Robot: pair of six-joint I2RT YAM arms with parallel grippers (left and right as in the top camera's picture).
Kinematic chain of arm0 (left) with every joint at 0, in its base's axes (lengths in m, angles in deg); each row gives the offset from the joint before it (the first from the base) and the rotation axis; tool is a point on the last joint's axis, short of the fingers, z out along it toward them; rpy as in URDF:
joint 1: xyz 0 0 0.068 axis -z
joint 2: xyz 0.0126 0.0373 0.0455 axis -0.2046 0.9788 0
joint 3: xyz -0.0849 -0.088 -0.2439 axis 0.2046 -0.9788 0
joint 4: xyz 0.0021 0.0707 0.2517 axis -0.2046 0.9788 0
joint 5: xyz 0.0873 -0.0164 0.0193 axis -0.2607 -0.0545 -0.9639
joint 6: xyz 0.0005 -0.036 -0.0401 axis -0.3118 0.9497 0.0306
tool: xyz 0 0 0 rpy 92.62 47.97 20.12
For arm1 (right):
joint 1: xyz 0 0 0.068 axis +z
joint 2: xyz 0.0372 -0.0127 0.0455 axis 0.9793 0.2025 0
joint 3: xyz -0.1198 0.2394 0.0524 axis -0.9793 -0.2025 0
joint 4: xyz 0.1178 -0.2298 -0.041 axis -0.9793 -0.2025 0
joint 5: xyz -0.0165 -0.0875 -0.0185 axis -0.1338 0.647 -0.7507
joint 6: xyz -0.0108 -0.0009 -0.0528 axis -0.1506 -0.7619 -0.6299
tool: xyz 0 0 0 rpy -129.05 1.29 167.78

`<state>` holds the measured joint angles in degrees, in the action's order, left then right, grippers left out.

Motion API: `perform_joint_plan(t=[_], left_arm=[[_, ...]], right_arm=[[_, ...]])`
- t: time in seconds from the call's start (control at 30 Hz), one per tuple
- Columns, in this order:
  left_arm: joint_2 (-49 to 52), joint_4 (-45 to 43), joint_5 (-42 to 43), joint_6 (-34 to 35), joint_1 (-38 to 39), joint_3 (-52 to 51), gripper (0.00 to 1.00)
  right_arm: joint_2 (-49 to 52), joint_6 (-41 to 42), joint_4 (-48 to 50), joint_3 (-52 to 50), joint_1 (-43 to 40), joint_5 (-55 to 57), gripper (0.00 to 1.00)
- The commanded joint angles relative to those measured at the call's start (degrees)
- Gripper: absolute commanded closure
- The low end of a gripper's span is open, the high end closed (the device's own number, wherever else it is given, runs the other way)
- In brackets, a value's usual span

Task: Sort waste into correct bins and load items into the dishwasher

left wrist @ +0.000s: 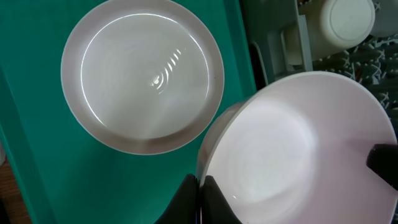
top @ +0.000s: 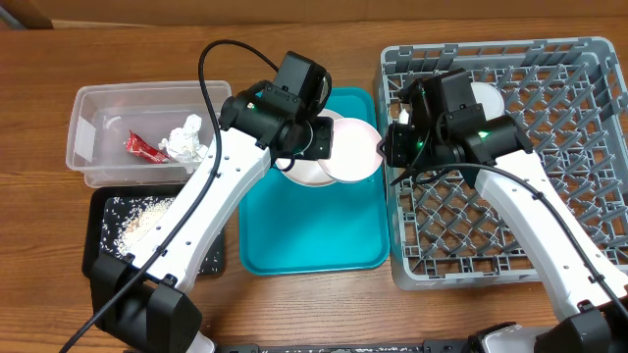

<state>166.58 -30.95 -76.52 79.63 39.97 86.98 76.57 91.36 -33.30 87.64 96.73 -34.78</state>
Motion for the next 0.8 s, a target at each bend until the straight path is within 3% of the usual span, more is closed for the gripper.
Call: perform_joint_plan(t=[0.0,0.37,0.57,0.7,0.77], left_arm=[[-1.6,-0.3,0.7,-0.9,0.4,1.4,0.96],[-1.6,-0.8,1.4,-0.4,0.4,1.4,0.96],[-1.6,-1.0,2.4,-0.4,0.4,1.4,0.96],[-1.6,-0.9,2.4,-0.4,0.3,1.4,0.95],[-1.6,-0.9,2.4,-0.4,0.4,1.4,0.74]], right_arm=[[0.2,0.4,0.5,0.9,0.0,0.4,0.83],[0.2,0.4,1.4,0.9,0.0,0.4,0.86],[0.2,0.4,1.9,0.9,0.0,0.4,0.96],[0.2,0.4,2.3,0.9,0.0,0.5,0.96],[0.2,0.4,2.9,0.9,0.0,0.8,0.96]])
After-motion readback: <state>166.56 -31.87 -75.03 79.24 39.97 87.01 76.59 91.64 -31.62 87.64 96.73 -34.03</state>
